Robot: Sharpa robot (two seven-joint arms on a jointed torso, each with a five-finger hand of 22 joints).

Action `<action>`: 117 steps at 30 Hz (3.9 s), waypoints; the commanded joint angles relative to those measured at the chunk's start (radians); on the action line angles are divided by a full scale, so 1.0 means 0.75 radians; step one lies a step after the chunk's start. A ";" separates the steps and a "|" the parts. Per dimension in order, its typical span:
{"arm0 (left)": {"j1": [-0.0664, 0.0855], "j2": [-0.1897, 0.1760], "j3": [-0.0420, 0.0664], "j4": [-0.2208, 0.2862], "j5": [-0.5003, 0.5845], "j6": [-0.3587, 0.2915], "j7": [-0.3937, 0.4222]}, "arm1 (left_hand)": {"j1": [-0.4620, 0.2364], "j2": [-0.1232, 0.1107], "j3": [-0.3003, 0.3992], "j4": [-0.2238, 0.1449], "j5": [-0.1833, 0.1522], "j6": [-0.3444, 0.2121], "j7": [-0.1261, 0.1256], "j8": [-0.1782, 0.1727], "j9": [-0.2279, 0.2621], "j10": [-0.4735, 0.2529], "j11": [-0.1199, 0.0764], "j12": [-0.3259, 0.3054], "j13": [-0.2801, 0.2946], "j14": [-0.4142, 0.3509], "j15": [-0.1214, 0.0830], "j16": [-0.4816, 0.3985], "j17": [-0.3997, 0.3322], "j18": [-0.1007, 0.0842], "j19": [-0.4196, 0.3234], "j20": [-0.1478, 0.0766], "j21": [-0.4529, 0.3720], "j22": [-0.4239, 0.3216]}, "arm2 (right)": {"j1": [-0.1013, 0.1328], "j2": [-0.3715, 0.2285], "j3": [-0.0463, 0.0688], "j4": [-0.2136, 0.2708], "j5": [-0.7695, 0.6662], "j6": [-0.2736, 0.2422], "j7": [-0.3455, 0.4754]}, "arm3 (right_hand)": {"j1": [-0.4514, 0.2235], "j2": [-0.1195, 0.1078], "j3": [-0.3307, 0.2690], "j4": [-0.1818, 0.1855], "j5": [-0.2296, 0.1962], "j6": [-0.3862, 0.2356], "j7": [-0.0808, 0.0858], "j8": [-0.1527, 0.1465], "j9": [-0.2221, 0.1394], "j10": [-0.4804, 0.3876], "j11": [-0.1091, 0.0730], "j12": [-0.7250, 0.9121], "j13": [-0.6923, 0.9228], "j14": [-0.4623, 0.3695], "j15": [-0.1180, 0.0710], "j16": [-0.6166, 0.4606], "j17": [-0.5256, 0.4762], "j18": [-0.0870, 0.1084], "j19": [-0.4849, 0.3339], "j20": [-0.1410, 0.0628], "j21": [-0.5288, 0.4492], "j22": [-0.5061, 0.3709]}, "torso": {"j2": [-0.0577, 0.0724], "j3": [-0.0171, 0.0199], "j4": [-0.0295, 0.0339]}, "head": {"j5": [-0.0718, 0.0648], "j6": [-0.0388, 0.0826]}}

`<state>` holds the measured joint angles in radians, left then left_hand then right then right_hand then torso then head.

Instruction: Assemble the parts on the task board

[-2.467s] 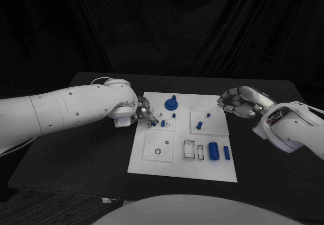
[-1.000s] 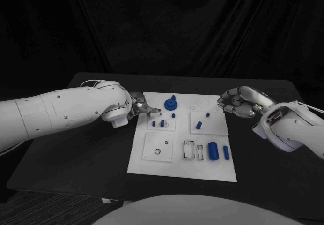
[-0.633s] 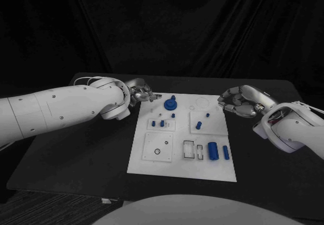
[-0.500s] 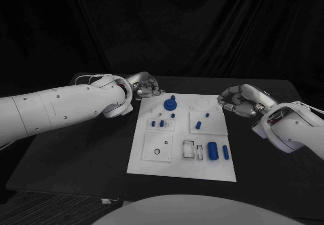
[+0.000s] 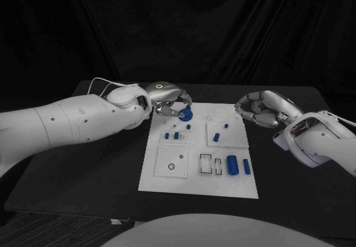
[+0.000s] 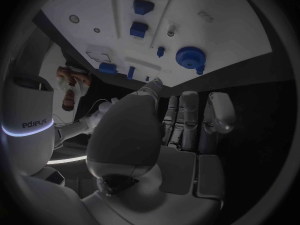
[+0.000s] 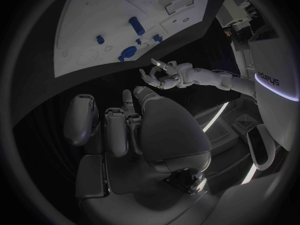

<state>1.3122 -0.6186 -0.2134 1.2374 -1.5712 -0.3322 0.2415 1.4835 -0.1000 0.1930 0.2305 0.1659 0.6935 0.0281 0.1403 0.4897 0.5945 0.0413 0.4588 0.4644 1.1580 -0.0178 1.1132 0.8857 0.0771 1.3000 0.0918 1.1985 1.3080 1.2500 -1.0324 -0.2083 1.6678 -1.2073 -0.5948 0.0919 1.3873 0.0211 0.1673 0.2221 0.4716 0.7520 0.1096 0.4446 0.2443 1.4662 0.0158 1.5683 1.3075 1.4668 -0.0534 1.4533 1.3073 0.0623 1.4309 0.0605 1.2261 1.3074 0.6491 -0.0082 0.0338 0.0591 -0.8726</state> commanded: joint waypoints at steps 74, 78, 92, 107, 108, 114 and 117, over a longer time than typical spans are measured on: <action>-0.143 0.173 0.002 -0.171 -0.179 -0.035 0.021 | 0.045 -0.029 0.294 -0.225 0.120 0.481 0.059 0.006 -0.269 0.506 -0.026 -0.036 -0.258 0.244 -0.041 0.236 0.112 -0.011 0.155 -0.044 0.096 0.229 | -0.008 -0.002 0.001 -0.011 -0.003 0.022 -0.009 | 0.005 -0.012 0.018 -0.005 0.017 0.010 0.001 0.008 -0.006 0.127 0.011 -0.006 0.335 0.078 0.010 -0.011 0.065 0.024 -0.005 0.003 -0.041 0.205 | 0.000 -0.0005 0.0010 | -0.001 0.000; -0.144 0.171 0.002 -0.172 -0.179 -0.094 0.031 | 0.044 -0.020 0.294 -0.241 0.127 0.523 0.067 0.012 -0.265 0.581 -0.024 -0.057 -0.273 0.272 -0.042 0.242 0.125 -0.012 0.163 -0.048 0.103 0.231 | -0.012 -0.004 0.001 -0.010 -0.003 0.021 -0.009 | 0.005 -0.012 0.018 -0.005 0.017 0.010 0.001 0.008 -0.006 0.127 0.011 -0.006 0.335 0.078 0.010 -0.011 0.065 0.024 -0.005 0.003 -0.041 0.205 | 0.000 -0.0002 0.0008 | -0.003 0.000; -0.110 0.042 0.003 -0.016 -0.179 -0.165 0.031 | 0.031 -0.041 0.311 -0.254 0.086 0.511 0.073 -0.049 -0.290 0.604 -0.016 -0.202 -0.339 0.291 -0.040 0.219 0.101 -0.011 0.166 -0.048 0.088 0.228 | -0.017 -0.008 0.001 -0.012 -0.003 0.027 -0.011 | 0.008 -0.011 0.022 -0.008 0.017 0.016 0.000 0.012 -0.006 0.125 0.012 -0.007 0.333 0.076 0.010 -0.014 0.060 0.025 -0.008 0.003 -0.048 0.203 | -0.001 0.0003 0.0003 | -0.006 0.000; -0.015 -0.077 0.002 0.094 -0.179 0.005 0.050 | 0.017 -0.056 0.326 -0.234 0.013 0.503 0.062 -0.080 -0.303 0.616 -0.024 -0.272 -0.368 0.311 -0.040 0.259 0.166 -0.011 0.166 -0.044 0.083 0.229 | -0.022 0.001 0.001 -0.022 -0.003 0.034 -0.014 | 0.010 -0.011 0.025 -0.011 0.018 0.016 0.000 0.012 -0.006 0.123 0.011 -0.009 0.330 0.075 0.010 -0.018 0.055 0.026 -0.009 0.003 -0.053 0.202 | -0.004 0.0007 0.0023 | -0.010 0.000; -0.016 -0.078 0.002 0.091 -0.179 0.011 0.051 | 0.017 -0.057 0.326 -0.234 0.013 0.502 0.063 -0.081 -0.304 0.616 -0.023 -0.274 -0.369 0.311 -0.040 0.258 0.164 -0.011 0.166 -0.044 0.082 0.229 | -0.022 0.000 0.001 -0.022 -0.003 0.035 -0.014 | 0.010 -0.011 0.025 -0.011 0.018 0.016 0.000 0.012 -0.006 0.123 0.011 -0.009 0.330 0.075 0.010 -0.018 0.055 0.026 -0.009 0.003 -0.053 0.202 | -0.004 0.0011 0.0021 | -0.011 0.000; -0.032 -0.074 0.002 0.069 -0.179 0.042 0.051 | 0.012 -0.063 0.331 -0.228 -0.001 0.498 0.068 -0.088 -0.307 0.612 -0.018 -0.293 -0.376 0.300 -0.038 0.250 0.147 -0.008 0.159 -0.043 0.069 0.225 | -0.024 0.000 0.001 -0.023 -0.003 0.037 -0.019 | 0.012 -0.011 0.027 -0.012 0.019 0.015 0.000 0.011 -0.007 0.121 0.011 -0.011 0.327 0.074 0.010 -0.019 0.053 0.027 -0.010 0.003 -0.056 0.201 | -0.007 0.0057 -0.0002 | 0.001 0.000; -0.043 -0.069 0.002 0.055 -0.179 0.039 0.051 | 0.011 -0.064 0.332 -0.227 -0.004 0.499 0.068 -0.089 -0.307 0.613 -0.018 -0.295 -0.377 0.298 -0.038 0.249 0.146 -0.008 0.159 -0.043 0.068 0.225 | -0.025 0.003 0.001 -0.025 -0.003 0.038 -0.020 | 0.013 -0.011 0.028 -0.013 0.020 0.015 0.000 0.011 -0.007 0.120 0.011 -0.011 0.326 0.074 0.010 -0.020 0.052 0.027 -0.011 0.003 -0.058 0.201 | -0.004 0.0036 0.0001 | 0.003 0.000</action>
<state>1.2832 -0.6733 -0.2124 1.2813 -1.7048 -0.3294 0.2613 1.4923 -0.1405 0.4405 0.0579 0.1675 1.0698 0.0805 0.0784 0.2601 1.0511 0.0226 0.2427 0.1829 1.3904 -0.0462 1.3047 0.9964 0.0766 1.4265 0.0572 1.2528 1.3074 1.2337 -1.0309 -0.2083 1.6495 -1.2073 -0.5724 0.0929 1.3910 0.0170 0.1838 0.2111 0.4795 0.7593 0.1095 0.4484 0.2400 1.4662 0.0158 1.5640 1.3077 1.4668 -0.0533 1.4444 1.3073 0.0623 1.4308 0.0606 1.1896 1.3074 0.6447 -0.0052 0.0346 0.0597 -0.8727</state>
